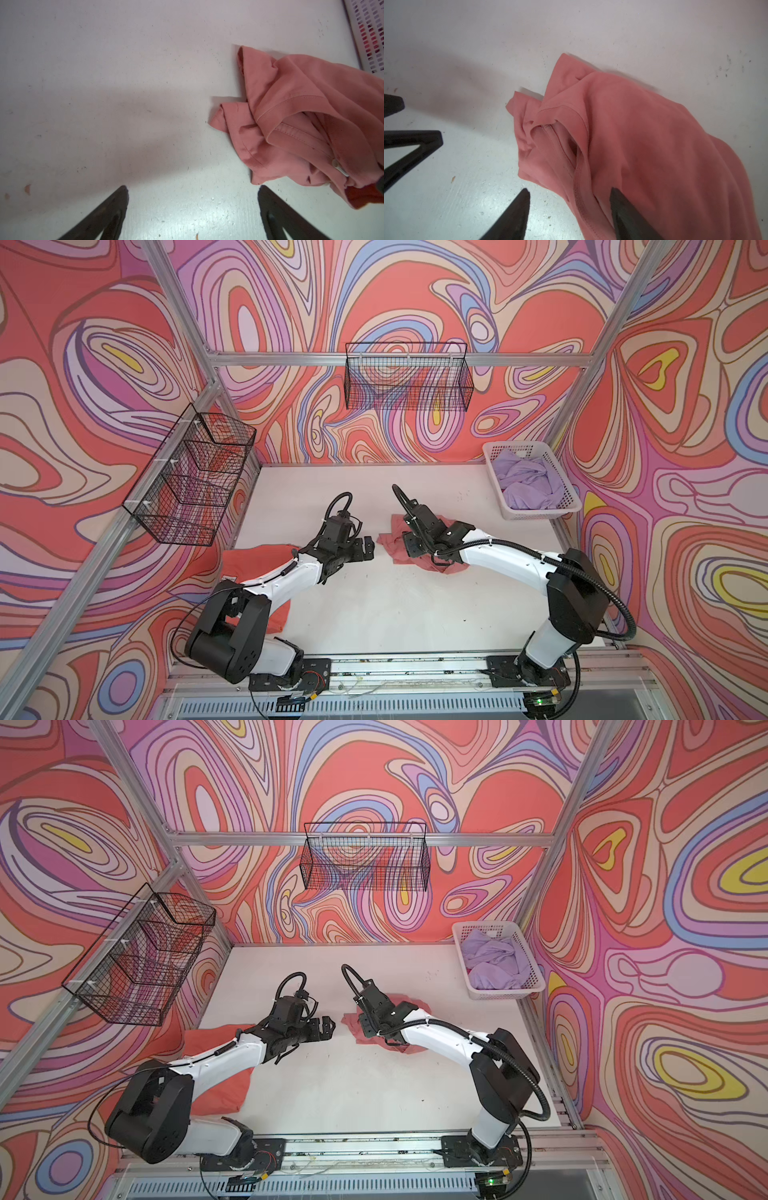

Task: Fold and stack the t-shirts

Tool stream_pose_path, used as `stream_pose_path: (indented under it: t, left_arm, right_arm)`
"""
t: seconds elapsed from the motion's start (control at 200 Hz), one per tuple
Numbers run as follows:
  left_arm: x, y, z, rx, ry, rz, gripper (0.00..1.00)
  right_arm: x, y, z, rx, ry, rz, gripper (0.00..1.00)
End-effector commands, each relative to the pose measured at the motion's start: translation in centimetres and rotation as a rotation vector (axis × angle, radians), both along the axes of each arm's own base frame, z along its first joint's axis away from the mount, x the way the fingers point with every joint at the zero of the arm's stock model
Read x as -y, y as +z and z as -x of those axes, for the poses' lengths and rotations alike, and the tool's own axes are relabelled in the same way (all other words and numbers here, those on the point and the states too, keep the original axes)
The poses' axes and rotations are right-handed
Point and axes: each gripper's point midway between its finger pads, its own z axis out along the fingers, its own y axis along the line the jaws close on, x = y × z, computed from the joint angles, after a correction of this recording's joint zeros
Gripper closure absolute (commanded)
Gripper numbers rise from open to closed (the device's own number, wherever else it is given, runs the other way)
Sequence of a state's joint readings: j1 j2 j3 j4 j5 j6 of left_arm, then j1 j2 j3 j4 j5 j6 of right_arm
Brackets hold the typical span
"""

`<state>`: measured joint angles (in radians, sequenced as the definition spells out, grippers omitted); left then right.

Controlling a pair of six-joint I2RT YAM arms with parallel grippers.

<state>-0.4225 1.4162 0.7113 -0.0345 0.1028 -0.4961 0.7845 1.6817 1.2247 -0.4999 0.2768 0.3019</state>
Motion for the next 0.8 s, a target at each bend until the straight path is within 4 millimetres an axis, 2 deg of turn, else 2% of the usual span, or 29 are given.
stream_pose_path:
  t: [0.0,0.1,0.12,0.285,0.391,0.621,0.696,0.791]
  left_arm:
    - [-0.5,-0.7,0.6,-0.018,0.022,-0.01,0.01]
    - [-0.8,-1.0,1.1,-0.023,0.036,-0.011,0.01]
    - [-0.9,-1.0,1.1,-0.024,0.039,-0.011,0.01]
    - [-1.3,-1.0,1.7,-0.019,0.044,-0.016,0.01]
    - [-1.5,-0.8,1.9,-0.012,0.046,-0.022,0.01]
    - [-1.8,-0.9,2.2,-0.006,0.053,-0.029,0.01]
    - [-1.8,-1.1,2.1,-0.01,0.05,-0.03,0.01]
    - [-1.7,-1.1,2.1,-0.011,0.047,-0.03,0.01]
  right_arm:
    - [-1.3,0.4,-1.0,0.057,0.032,0.03,0.35]
    - [-1.7,1.2,-2.1,0.093,0.057,0.083,0.36]
    - [-1.7,0.0,-2.3,0.081,0.067,0.115,0.36]
    - [-2.5,-1.6,-3.4,0.062,0.206,0.277,0.42]
    - [-1.9,-3.1,-3.8,0.015,0.256,0.365,0.5]
    - [-0.7,-3.9,-5.0,0.0,0.25,0.398,0.55]
    - [-0.4,-4.6,-5.4,-0.006,0.246,0.42,0.6]
    - [-0.1,-4.9,-6.0,0.002,0.227,0.428,0.74]
